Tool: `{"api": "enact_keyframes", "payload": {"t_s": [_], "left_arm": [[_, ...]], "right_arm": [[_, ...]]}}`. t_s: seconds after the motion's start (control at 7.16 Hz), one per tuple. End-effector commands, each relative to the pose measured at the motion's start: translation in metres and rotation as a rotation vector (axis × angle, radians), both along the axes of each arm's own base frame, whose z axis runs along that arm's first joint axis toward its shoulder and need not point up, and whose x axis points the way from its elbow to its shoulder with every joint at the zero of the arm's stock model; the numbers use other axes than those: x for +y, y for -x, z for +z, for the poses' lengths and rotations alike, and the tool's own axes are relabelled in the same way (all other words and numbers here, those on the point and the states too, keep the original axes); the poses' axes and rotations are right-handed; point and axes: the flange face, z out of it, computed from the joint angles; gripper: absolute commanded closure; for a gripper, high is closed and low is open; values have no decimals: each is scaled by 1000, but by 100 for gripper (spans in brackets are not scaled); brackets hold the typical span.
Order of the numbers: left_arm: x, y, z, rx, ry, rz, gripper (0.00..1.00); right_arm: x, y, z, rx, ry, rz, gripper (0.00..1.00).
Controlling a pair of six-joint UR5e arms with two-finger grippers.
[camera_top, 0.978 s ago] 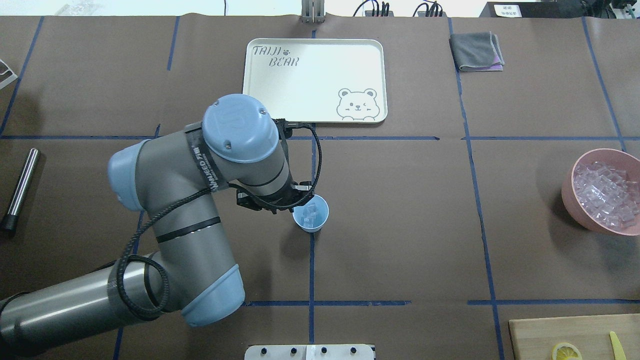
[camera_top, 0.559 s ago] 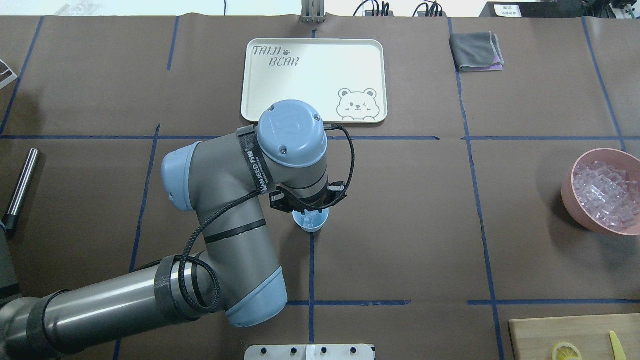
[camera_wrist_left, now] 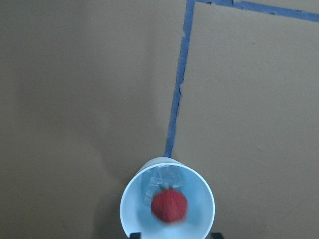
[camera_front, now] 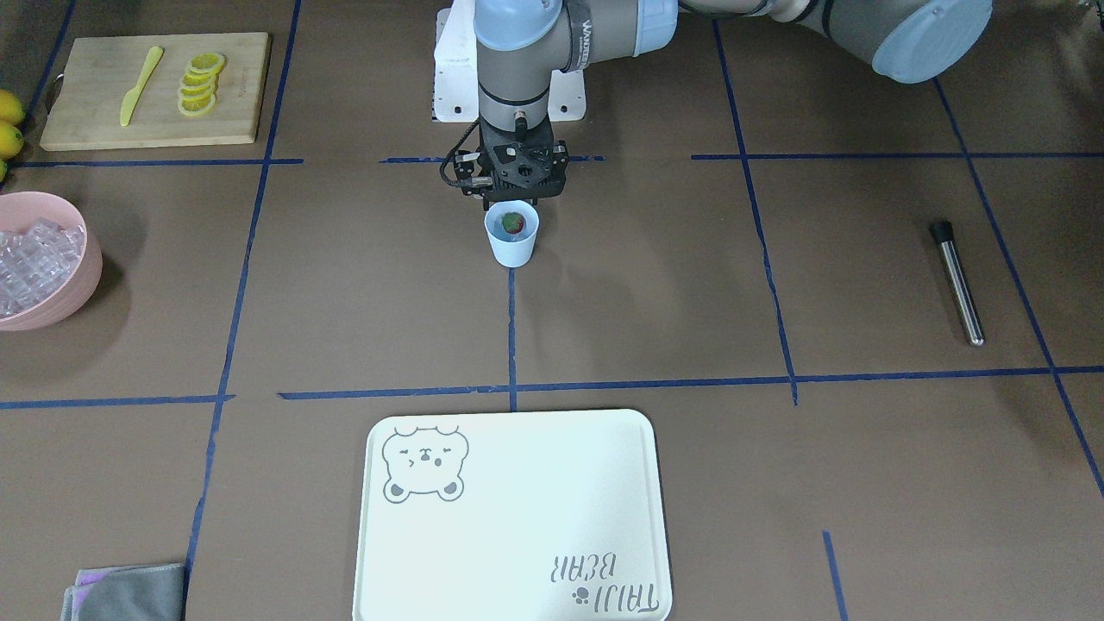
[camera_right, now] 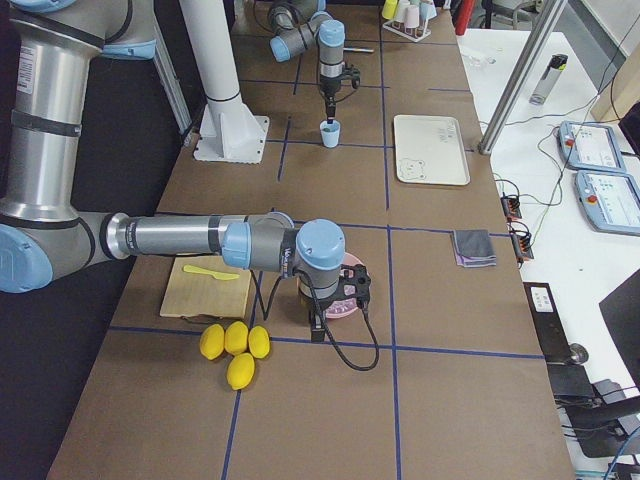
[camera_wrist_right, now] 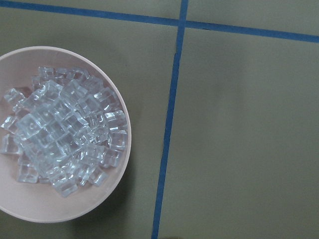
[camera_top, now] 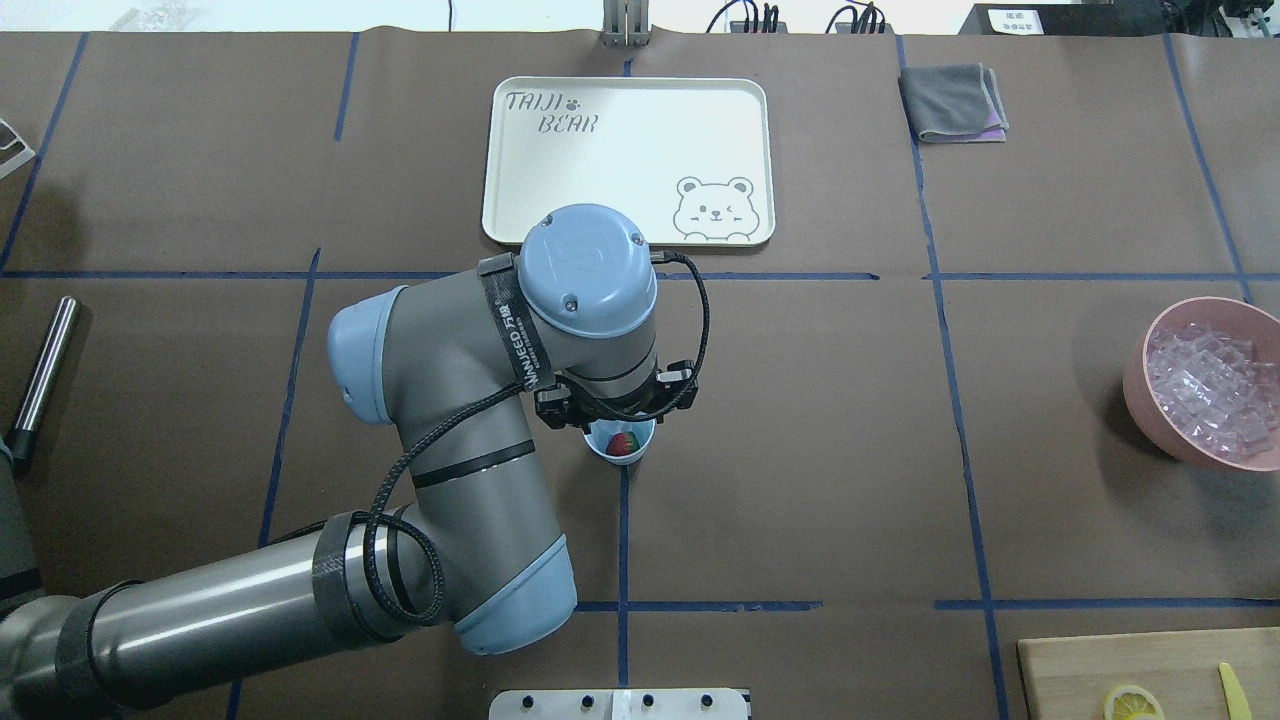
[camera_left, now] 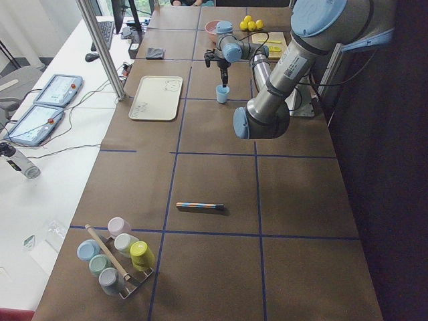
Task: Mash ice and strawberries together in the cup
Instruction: 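Lower the left gripper and open it to drop the strawberry in, then move the empty left gripper back to the steel muddler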
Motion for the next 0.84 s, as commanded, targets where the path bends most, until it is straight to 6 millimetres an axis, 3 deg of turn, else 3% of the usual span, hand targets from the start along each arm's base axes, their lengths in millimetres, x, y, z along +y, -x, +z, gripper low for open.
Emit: {"api": "enact_keyframes", "payload": {"t_s": [0.0, 0.14, 0.28, 0.7], "left_arm": [[1, 8, -1, 5, -10, 6, 0], [-7, 21, 13, -4, -29, 10, 0], [-24, 56, 48, -28, -93, 38, 0], [-119, 199, 168, -56, -138, 175, 0]], "right_arm": [[0, 0, 0, 2, 1, 0, 1], [-1, 0, 0, 2, 1, 0, 1], [-1, 0, 0, 1, -1, -1, 1], [-1, 0, 1, 5, 0, -1, 1]]}}
